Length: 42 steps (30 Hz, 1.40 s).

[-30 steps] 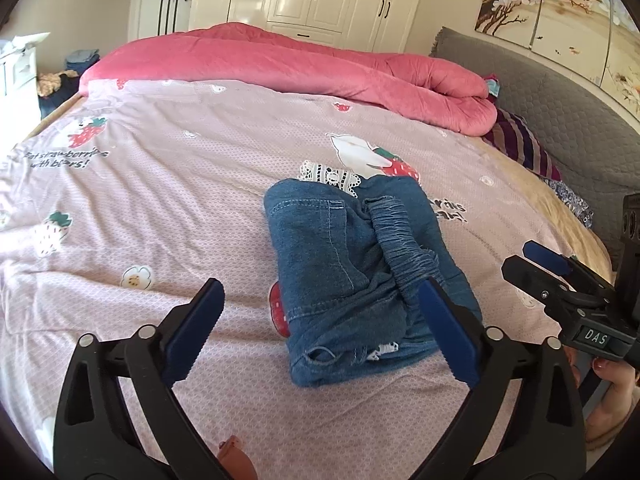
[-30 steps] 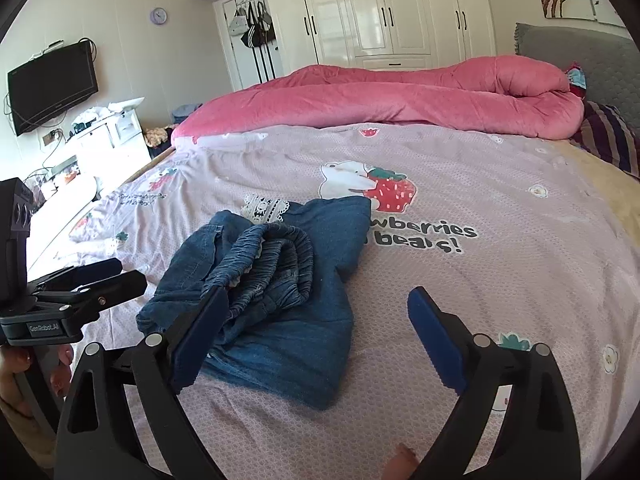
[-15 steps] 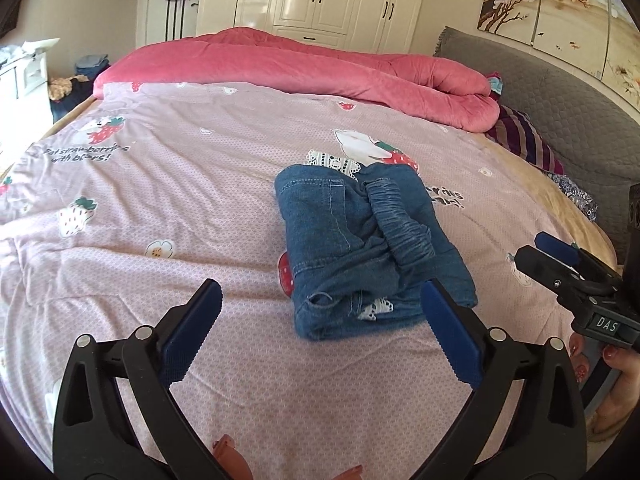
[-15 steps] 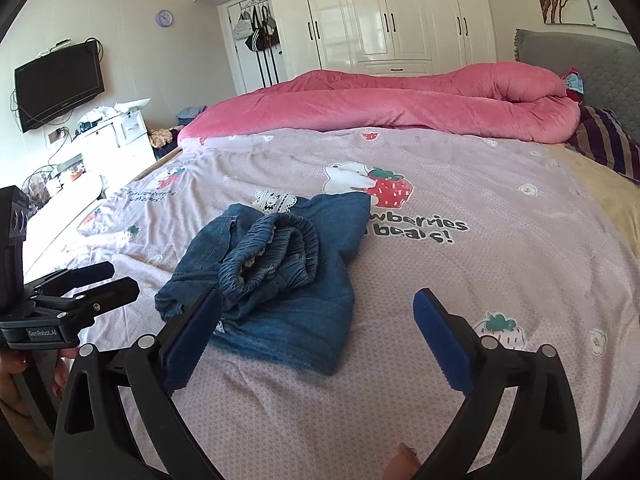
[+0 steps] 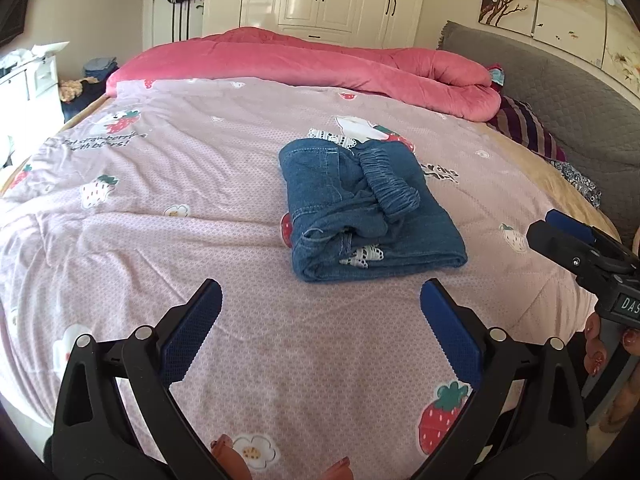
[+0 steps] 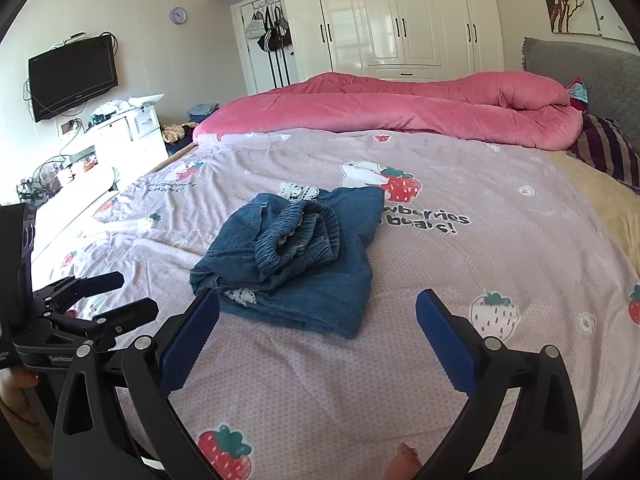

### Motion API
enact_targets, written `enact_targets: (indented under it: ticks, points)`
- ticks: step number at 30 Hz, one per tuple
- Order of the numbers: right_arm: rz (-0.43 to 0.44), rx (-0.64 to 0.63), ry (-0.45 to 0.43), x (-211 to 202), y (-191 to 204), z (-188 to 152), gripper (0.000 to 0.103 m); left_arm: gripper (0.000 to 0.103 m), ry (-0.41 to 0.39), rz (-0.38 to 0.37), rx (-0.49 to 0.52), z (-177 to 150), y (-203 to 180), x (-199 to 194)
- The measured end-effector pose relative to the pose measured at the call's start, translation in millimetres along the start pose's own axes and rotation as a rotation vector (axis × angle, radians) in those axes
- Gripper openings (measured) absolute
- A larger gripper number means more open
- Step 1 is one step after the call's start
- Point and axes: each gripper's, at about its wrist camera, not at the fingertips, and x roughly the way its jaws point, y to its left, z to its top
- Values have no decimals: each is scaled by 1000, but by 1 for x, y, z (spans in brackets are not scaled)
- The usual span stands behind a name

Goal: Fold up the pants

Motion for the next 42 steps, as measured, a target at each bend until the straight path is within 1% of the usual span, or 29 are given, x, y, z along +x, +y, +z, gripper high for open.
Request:
enact_targets:
  ticks: [10,20,30,37,42]
  points:
    - [2,-36,2,-15,13,-9,98,93,-27,20,-14,-10,-1,-22]
    - [-3,-54,7,-24,16,-20,98,93,-17,42,-2,-25,-7,-32]
    - [-19,-53,9,-32,14,-35,98,93,-18,43,-9,-35,-12,-37]
    - [-29,-48,28,-35,10,-48,98,93,-23,53,-6,-45,-13,-41]
    - [-37,-43,50,-33,6,-58,98,93,-7,54,-9,-53,-14,-39]
